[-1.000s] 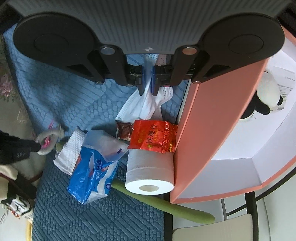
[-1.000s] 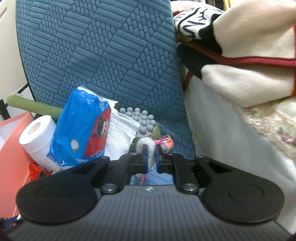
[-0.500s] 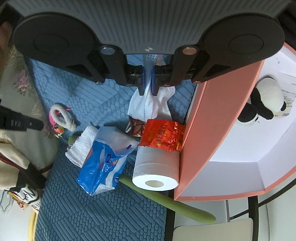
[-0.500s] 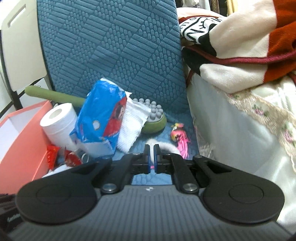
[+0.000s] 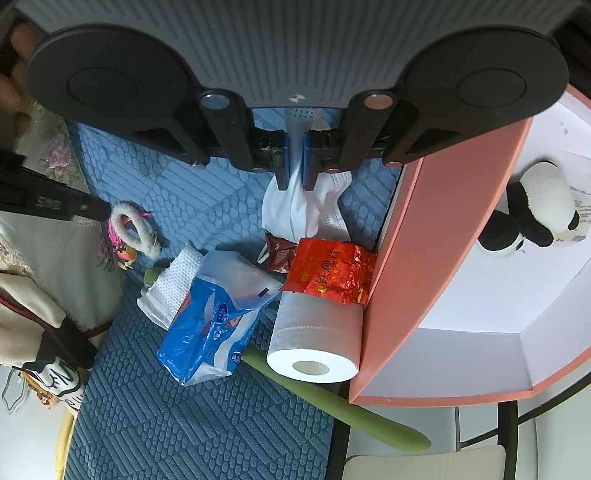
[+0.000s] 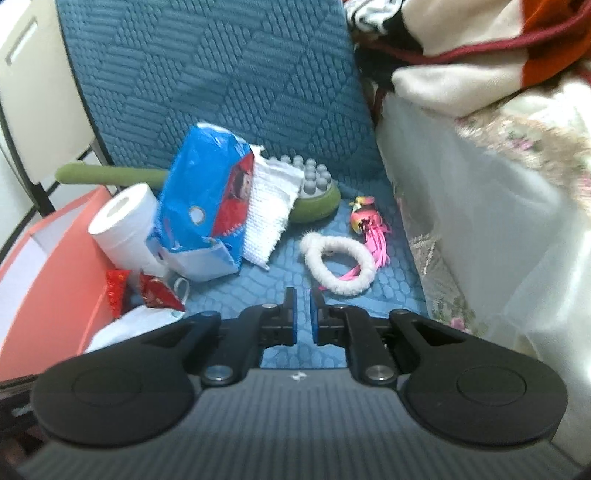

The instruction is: Organize soft objects

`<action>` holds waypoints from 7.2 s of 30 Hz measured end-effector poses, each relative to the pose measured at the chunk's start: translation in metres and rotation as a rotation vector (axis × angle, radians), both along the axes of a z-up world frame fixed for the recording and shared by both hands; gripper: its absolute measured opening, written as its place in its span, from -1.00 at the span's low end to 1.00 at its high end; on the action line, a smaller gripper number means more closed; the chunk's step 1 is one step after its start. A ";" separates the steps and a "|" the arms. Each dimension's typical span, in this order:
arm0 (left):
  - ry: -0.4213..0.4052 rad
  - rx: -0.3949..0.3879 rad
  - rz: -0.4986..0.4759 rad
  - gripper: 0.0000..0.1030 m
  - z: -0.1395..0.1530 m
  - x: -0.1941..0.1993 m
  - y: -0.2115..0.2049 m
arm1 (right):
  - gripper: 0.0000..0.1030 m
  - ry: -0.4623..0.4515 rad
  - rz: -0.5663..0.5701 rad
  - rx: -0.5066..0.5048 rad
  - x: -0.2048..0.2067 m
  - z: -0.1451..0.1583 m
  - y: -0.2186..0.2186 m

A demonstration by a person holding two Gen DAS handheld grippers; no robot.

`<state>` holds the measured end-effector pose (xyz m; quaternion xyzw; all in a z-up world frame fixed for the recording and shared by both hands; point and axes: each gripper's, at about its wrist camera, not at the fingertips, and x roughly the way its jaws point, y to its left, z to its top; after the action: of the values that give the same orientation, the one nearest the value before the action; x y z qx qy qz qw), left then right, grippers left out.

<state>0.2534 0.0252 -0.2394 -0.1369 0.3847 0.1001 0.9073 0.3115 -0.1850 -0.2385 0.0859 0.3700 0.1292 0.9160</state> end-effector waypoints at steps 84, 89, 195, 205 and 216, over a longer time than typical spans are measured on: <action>-0.022 -0.124 -0.158 -0.87 0.057 -0.071 -0.037 | -0.78 0.048 0.058 0.012 -0.115 0.044 -0.012; -0.045 -0.123 -0.168 -0.87 0.076 -0.071 -0.036 | -0.78 0.040 0.069 0.006 -0.120 0.056 -0.008; -0.118 0.010 0.009 -0.44 0.204 -0.125 0.167 | 0.00 -0.182 0.324 -0.007 -0.118 0.207 0.171; -0.148 -0.017 -0.032 -0.44 0.195 -0.136 0.114 | 0.00 -0.174 0.250 -0.017 -0.141 0.187 0.117; -0.115 -0.021 -0.056 -0.44 0.163 -0.136 0.065 | 0.00 -0.158 0.190 -0.032 -0.153 0.156 0.066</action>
<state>0.1174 0.0902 -0.0763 -0.1410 0.3368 0.0626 0.9289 0.1586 -0.1194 -0.0830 0.0252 0.3051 0.2159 0.9272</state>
